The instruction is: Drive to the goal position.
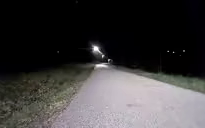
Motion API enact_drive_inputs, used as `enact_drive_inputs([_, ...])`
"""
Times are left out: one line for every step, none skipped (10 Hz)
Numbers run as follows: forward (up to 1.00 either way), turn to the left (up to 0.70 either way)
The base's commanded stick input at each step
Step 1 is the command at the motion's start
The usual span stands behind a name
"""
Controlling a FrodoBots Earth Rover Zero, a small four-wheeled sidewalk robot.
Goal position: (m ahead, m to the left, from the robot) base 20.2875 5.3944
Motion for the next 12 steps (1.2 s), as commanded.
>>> enact_drive_inputs([0.02, -0.09])
enact_drive_inputs([0.03, -0.11])
enact_drive_inputs([0.03, -0.11])
enact_drive_inputs([0.02, -0.1])
enact_drive_inputs([0.02, -0.09])
enact_drive_inputs([0.02, -0.09])
enact_drive_inputs([0.02, -0.09])
enact_drive_inputs([0.02, -0.09])
enact_drive_inputs([0.02, -0.1])
enact_drive_inputs([0.03, -0.11])
enact_drive_inputs([0.02, -0.1])
enact_drive_inputs([0.02, -0.09])
